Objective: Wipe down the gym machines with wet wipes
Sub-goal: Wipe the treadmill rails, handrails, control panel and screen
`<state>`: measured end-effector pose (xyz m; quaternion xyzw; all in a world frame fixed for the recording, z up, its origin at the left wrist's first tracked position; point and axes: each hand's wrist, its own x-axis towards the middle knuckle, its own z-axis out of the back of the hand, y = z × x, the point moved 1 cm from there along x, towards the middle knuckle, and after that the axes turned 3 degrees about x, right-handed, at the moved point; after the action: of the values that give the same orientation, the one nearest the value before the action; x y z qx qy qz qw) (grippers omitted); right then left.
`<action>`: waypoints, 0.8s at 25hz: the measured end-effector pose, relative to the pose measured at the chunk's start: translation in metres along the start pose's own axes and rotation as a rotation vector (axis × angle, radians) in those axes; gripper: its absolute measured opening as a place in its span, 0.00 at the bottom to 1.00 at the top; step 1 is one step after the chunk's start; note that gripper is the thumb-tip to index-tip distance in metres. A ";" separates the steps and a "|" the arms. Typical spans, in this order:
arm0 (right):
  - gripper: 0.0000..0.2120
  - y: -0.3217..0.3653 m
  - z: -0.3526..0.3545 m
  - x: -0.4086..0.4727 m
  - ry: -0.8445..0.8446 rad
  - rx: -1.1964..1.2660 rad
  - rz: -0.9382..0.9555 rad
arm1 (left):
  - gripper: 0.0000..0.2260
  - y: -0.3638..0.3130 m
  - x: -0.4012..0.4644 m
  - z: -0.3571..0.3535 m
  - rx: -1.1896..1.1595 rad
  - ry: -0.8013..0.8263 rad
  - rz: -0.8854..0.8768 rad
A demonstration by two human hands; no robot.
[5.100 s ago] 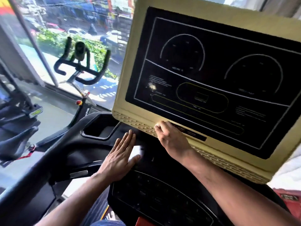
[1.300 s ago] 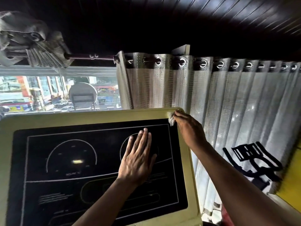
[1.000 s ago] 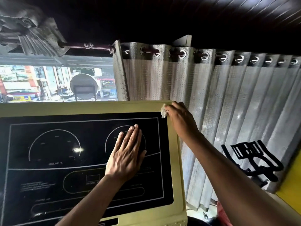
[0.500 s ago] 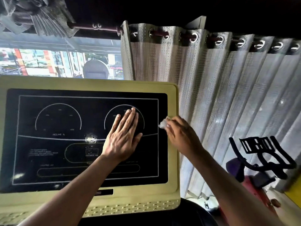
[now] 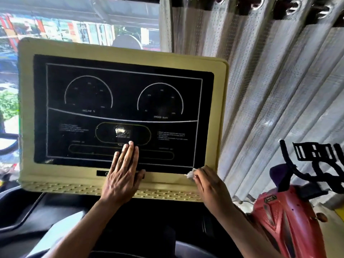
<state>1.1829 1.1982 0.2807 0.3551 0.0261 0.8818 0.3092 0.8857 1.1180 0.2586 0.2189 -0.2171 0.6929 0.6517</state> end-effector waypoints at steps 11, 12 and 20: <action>0.14 0.015 -0.010 0.040 0.418 -0.086 0.562 | 0.36 0.070 -0.109 0.029 -0.084 0.241 0.175; 0.14 0.019 -0.015 0.046 0.440 -0.097 0.607 | 0.37 0.075 -0.117 0.031 -0.088 0.274 0.201; 0.14 0.113 -0.092 0.101 0.449 -0.092 0.796 | 0.37 0.091 -0.167 0.045 -0.081 0.374 0.447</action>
<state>1.0077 1.1796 0.3039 0.1234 -0.0850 0.9874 -0.0514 0.8050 0.9515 0.1952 0.0082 -0.1635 0.8384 0.5199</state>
